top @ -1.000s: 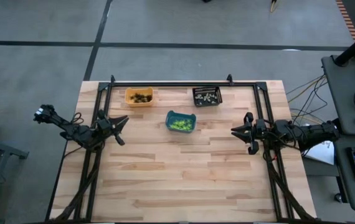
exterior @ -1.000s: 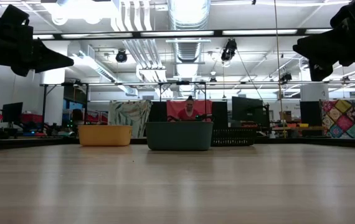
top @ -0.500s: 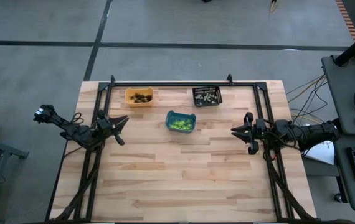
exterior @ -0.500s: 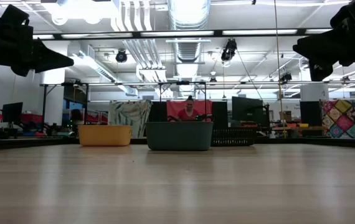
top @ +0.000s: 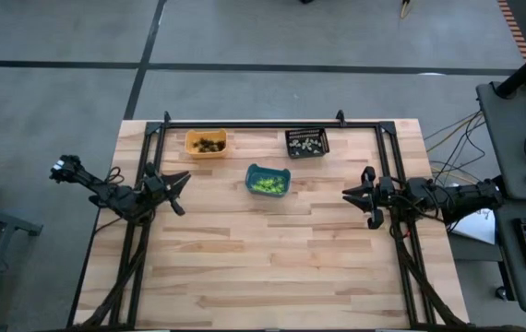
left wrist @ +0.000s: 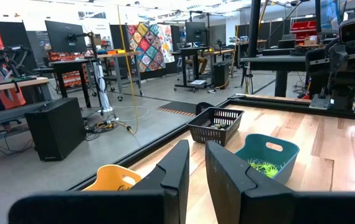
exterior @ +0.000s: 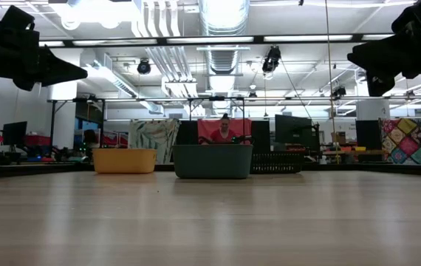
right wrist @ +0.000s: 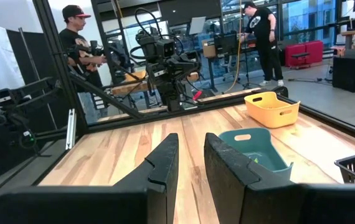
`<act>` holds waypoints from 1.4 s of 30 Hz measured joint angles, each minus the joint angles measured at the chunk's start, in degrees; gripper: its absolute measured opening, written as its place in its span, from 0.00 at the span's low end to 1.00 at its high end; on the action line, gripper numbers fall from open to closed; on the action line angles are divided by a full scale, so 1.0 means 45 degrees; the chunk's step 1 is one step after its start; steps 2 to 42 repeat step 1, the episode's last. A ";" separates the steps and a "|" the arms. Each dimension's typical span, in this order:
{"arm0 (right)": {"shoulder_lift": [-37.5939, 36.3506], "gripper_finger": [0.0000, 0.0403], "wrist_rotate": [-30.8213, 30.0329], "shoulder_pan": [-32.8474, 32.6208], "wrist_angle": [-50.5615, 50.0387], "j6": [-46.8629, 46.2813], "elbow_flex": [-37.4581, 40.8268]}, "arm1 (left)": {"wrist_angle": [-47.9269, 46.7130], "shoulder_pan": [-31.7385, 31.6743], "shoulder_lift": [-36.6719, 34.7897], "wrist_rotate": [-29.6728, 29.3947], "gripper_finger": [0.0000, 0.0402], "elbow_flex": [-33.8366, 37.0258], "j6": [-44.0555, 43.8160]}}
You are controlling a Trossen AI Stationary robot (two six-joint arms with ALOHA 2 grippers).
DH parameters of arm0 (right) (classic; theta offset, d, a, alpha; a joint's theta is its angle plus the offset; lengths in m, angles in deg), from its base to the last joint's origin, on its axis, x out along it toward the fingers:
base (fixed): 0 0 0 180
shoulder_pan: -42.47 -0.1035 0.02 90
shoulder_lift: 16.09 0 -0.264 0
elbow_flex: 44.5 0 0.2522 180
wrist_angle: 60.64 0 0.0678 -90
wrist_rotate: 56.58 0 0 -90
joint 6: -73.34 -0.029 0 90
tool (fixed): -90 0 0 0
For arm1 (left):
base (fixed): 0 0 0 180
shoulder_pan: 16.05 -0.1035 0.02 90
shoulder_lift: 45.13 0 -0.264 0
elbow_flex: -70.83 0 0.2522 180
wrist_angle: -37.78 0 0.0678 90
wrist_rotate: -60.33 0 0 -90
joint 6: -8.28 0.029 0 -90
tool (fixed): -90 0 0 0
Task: Sort Halloween decoration
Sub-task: Return to Home Position
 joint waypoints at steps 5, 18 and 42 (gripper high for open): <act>0.0000 0.17 0.0000 -0.0001 0.0000 0.0000 0.0000 | 0.0005 0.0000 0.0000 0.0000 0.09 0.0000 0.0000; 0.0000 0.17 0.0000 -0.0001 0.0000 0.0000 0.0000 | 0.0005 0.0000 0.0000 0.0000 0.09 0.0000 0.0000; 0.0000 0.17 0.0000 -0.0001 0.0000 0.0000 0.0000 | 0.0005 0.0000 0.0000 0.0000 0.09 0.0000 0.0000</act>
